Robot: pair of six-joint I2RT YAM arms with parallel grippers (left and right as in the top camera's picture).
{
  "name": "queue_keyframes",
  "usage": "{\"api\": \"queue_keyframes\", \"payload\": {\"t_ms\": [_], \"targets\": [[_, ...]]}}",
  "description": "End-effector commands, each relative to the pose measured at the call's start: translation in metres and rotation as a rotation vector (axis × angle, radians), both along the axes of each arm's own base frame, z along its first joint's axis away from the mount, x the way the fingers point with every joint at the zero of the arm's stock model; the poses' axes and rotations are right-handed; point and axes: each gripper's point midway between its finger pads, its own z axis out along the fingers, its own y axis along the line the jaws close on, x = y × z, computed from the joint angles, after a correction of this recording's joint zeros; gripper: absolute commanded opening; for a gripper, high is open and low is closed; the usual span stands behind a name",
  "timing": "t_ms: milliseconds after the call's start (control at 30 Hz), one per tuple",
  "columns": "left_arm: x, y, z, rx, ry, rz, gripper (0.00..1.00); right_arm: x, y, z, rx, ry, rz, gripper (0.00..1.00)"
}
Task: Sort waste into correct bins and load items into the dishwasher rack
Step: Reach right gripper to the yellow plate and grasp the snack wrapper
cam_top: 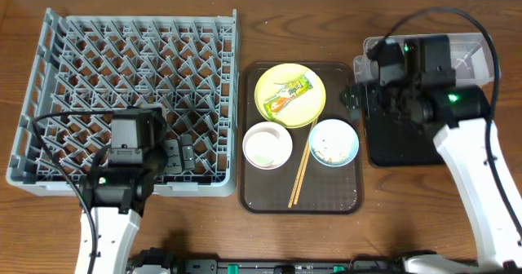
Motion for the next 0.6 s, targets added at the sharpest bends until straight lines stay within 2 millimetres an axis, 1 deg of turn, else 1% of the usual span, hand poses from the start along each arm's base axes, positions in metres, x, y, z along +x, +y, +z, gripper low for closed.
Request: {"api": "queue_keyframes", "payload": {"t_ms": [0, 133, 167, 200, 267, 300, 400, 567], "targets": [[0.004, 0.001, 0.01, -0.005, -0.023, 0.008, 0.98, 0.01, 0.015, 0.007, 0.046, -0.031, 0.059, 0.99], [0.004, 0.001, 0.01, -0.008, -0.023, 0.012, 0.98, 0.031, 0.028, 0.014, 0.118, -0.085, 0.033, 0.99], [0.004, 0.001, 0.01, -0.008, -0.025, 0.011, 0.98, 0.036, 0.031, 0.014, 0.124, -0.096, 0.024, 0.99], [0.005, 0.001, 0.011, -0.008, -0.027, 0.011, 0.98, 0.041, 0.036, 0.013, 0.13, -0.106, 0.017, 0.96], [0.005, 0.001, 0.011, -0.008, -0.027, 0.011, 0.98, 0.049, 0.047, 0.009, 0.129, -0.118, 0.007, 0.94], [0.005, 0.001, 0.011, -0.008, -0.027, 0.011, 0.98, 0.054, 0.054, 0.004, 0.115, -0.123, 0.003, 0.93], [0.005, 0.001, 0.011, -0.008, -0.027, 0.011, 0.98, 0.064, 0.068, -0.015, 0.071, -0.117, -0.043, 0.88], [0.005, 0.001, 0.011, -0.008, -0.027, 0.011, 0.98, 0.07, 0.095, -0.057, 0.014, -0.068, -0.088, 0.88]]}}
